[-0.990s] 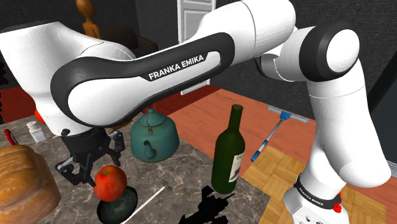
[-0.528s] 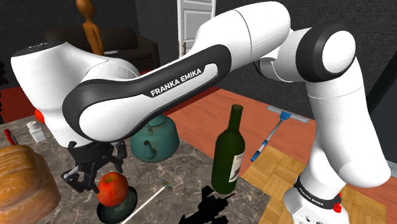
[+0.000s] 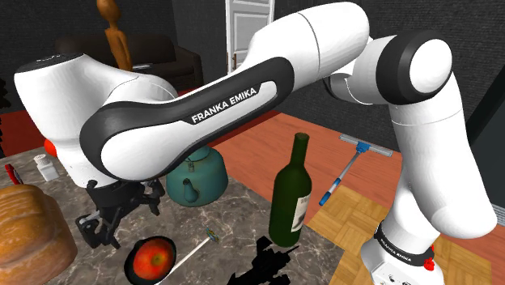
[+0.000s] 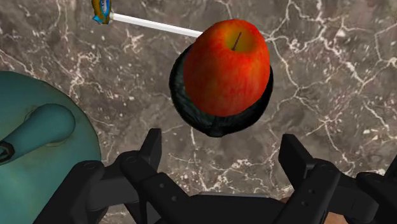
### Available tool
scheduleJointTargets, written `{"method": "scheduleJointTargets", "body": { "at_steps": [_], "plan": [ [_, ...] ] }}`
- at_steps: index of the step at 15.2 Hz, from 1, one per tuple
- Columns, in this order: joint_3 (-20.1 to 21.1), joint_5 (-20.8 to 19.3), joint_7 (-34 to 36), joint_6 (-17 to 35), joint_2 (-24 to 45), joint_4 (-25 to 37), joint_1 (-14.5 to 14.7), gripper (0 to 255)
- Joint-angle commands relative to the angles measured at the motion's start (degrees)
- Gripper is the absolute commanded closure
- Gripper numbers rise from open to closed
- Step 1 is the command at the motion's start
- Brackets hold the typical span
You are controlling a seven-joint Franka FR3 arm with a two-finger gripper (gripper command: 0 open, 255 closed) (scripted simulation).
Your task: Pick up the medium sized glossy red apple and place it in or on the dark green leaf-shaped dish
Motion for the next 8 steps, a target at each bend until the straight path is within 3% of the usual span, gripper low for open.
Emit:
{"method": "scheduleJointTargets", "body": {
  "at_steps": [1,3,8],
  "plan": [
    [0.0,0.0,0.0,0.0,0.0,0.0,0.0,0],
    [0.0,0.0,0.0,0.0,0.0,0.0,0.0,0],
    [0.5,0.8,-0.9,-6.8,-0.8,6.3,1.0,0]
  ]
}}
